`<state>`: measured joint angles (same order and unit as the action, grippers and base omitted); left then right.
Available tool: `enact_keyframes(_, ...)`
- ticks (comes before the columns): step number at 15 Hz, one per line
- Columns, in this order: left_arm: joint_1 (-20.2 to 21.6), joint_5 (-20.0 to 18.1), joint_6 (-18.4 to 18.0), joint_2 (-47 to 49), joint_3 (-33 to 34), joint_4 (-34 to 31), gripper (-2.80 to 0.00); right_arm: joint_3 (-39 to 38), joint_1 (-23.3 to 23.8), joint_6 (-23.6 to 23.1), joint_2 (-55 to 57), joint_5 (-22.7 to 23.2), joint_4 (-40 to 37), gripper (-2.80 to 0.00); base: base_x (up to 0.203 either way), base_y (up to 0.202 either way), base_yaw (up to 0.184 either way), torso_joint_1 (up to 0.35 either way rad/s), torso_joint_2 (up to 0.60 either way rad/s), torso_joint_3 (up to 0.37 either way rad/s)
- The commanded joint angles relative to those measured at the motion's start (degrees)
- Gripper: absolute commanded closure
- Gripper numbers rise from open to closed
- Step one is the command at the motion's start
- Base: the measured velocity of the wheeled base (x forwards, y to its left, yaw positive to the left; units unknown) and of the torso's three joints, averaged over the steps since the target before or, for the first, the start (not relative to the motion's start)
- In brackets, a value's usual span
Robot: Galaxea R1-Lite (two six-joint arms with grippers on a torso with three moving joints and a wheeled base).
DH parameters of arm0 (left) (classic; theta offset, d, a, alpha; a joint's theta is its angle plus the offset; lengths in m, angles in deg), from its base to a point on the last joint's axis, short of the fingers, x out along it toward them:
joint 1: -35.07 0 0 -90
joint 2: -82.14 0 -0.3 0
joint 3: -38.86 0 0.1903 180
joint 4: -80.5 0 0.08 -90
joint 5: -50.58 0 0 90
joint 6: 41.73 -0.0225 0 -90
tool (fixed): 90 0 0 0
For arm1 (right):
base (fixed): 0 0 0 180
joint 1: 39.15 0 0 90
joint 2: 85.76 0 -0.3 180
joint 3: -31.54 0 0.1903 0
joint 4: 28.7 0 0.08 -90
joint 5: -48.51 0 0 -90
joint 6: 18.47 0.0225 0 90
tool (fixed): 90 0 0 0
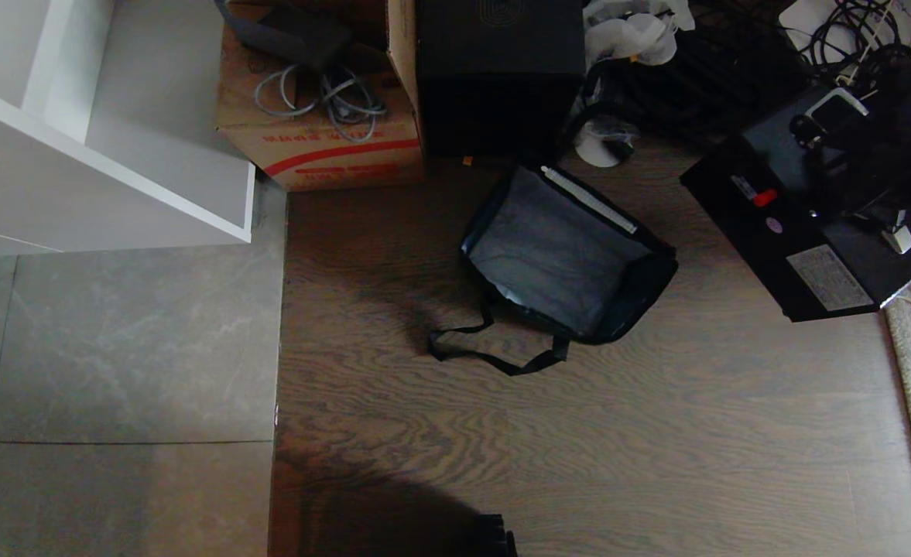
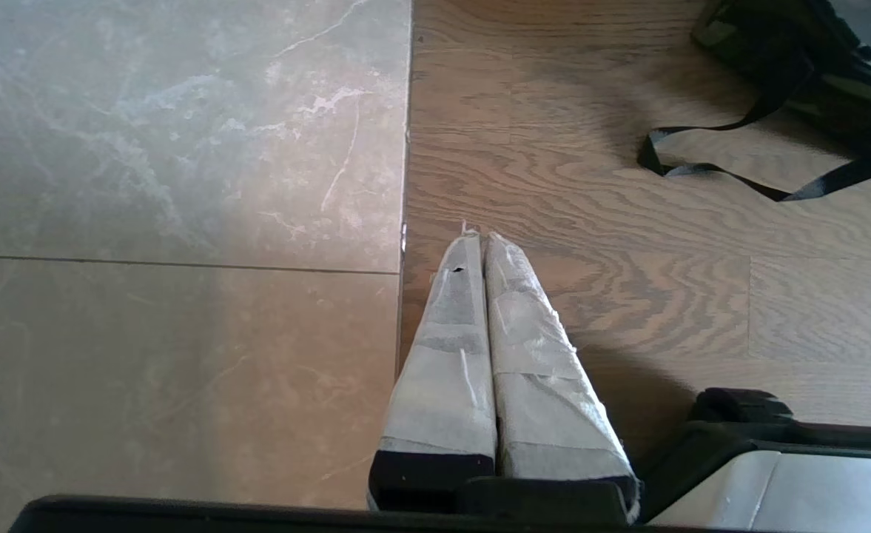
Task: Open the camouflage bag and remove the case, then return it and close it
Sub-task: Place the black box back
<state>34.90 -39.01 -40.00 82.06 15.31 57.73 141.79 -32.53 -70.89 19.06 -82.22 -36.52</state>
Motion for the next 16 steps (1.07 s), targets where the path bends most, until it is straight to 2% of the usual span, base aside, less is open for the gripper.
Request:
enact_keyframes(1,0.0,0.0,0.0,0.1,0.0,0.0,0.00,-0.2,-3.0,-0.3,-5.2,1.5,0.0,0.00,0.000,0.000,0.000,0.000,0.00,0.000)
enact_keyframes(5,0.0,0.0,0.0,0.1,0.0,0.0,0.00,-0.6,-8.3,-0.4,-8.5,6.3,-0.2,0.00,0.000,0.000,0.000,0.000,0.00,0.000)
enact_keyframes(8,0.0,0.0,0.0,0.0,0.0,0.0,0.00,-0.8,-14.1,-0.5,-10.0,9.4,-0.2,0.00,0.000,0.000,0.000,0.000,0.00,0.000)
enact_keyframes(14,0.0,0.0,0.0,0.0,0.0,0.0,0.00,-0.2,-26.2,-0.2,-8.1,10.7,0.2,0.00,0.000,0.000,0.000,0.000,0.00,0.000)
enact_keyframes(16,0.0,0.0,0.0,0.1,0.0,0.0,0.00,0.0,-28.5,0.0,-7.0,10.5,0.3,0.00,0.000,0.000,0.000,0.000,0.00,0.000)
